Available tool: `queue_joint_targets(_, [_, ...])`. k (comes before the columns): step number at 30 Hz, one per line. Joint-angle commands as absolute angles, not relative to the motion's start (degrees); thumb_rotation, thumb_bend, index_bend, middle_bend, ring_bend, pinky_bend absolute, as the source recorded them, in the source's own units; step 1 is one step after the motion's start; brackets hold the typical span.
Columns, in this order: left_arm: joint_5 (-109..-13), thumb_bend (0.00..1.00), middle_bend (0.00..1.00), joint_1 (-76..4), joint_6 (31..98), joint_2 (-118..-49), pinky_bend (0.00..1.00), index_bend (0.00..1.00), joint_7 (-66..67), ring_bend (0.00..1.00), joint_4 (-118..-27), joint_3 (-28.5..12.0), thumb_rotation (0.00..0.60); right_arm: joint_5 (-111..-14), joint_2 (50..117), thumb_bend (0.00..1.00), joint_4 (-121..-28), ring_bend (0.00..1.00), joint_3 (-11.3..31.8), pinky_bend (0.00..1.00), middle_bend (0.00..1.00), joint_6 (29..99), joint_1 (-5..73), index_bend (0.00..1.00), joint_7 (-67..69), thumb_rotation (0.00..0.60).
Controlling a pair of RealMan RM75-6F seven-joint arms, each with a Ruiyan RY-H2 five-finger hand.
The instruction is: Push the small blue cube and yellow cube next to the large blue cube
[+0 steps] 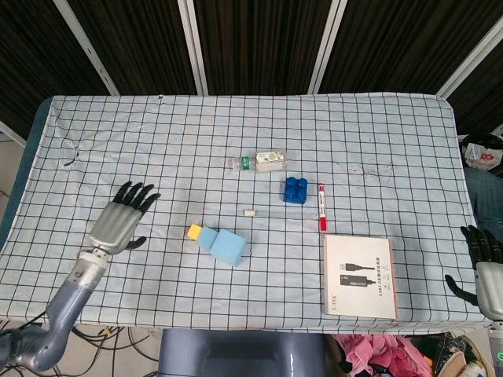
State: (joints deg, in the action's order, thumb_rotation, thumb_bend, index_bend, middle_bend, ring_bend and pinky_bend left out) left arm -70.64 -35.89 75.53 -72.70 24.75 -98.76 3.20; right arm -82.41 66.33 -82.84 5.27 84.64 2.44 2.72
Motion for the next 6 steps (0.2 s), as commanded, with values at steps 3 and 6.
queue_joint_targets(3, [-80.21,0.16,0.03,-19.77,92.01,-66.64,0.00,0.11,13.46,0.00,-98.72,10.82,0.600,-82.90,66.36,0.22,-83.76,0.00,5.22,0.11,0.04,84.55,2.83,0.00,1.69,0.600])
queue_joint_targets(6, [-81.97,0.16,0.03,-18.01,92.44,-64.10,0.00,0.11,8.06,0.00,-98.08,11.35,0.600,-83.26,66.45,0.22,-83.64,0.00,5.29,0.11,0.04,84.75,3.02,0.00,1.39,0.600])
